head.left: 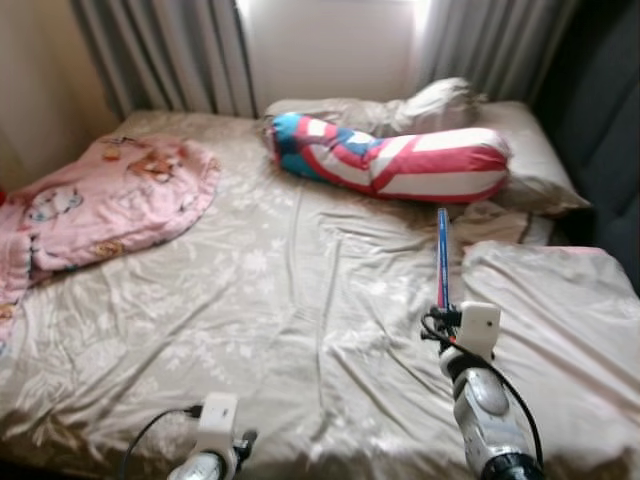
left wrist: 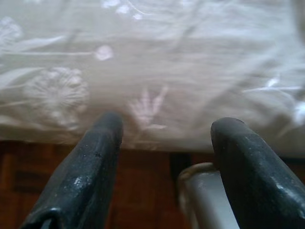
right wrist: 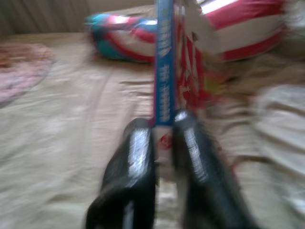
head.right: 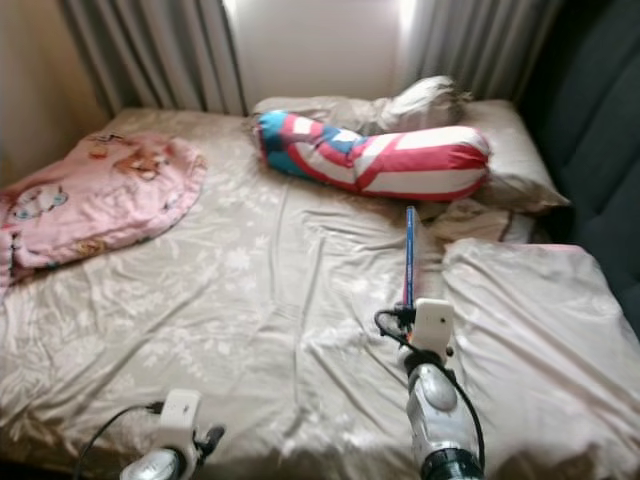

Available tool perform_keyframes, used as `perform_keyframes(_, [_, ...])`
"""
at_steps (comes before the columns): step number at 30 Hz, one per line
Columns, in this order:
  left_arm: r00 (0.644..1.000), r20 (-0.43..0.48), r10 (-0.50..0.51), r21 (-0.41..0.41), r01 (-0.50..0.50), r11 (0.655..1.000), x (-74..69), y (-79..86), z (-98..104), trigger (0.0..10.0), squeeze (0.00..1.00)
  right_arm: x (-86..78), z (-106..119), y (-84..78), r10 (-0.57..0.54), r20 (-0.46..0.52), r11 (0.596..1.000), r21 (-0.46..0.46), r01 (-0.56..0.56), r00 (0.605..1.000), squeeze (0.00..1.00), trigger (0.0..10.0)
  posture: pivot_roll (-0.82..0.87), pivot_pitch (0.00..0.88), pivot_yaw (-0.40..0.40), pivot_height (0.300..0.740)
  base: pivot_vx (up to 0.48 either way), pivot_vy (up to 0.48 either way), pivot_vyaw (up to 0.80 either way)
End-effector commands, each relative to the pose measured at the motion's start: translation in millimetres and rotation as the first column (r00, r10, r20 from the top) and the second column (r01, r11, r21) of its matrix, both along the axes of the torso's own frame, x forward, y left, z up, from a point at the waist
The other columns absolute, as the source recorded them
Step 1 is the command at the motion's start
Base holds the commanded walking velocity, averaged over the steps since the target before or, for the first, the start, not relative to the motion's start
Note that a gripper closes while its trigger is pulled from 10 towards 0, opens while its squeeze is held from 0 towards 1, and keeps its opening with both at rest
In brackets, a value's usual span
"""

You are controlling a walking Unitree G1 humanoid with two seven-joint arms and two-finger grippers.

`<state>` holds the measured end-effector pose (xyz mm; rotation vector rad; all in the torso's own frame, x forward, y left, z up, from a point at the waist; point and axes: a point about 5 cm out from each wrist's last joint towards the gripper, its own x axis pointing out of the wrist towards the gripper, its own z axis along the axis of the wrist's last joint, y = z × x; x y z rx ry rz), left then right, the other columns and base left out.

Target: Clean up the room

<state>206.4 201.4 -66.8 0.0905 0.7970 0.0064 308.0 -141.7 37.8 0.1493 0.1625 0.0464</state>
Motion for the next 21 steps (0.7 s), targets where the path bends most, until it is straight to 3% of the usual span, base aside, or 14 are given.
perform_keyframes(1, [1.000, 0.011, -0.010, -0.023, 0.011, 1.000, 4.0, -9.1, 1, 10.0, 0.00, 1.1, 5, -10.0, -0.019, 0.032, 1.000, -0.016, 0.020, 0.999, 0.00, 10.0, -0.06, 0.007, -0.025, 0.740, 0.000, 0.000, 0.00])
perform_keyframes(21, [1.000, 0.006, 0.011, 0.016, -0.012, 1.000, 1.1, 2.7, 1, 10.0, 0.00, 1.6, 4, -15.5, -0.067, 0.022, 0.997, -0.038, 0.068, 0.997, 0.00, 10.0, -0.06, 0.007, -0.026, 0.740, 0.000, 0.000, 0.00])
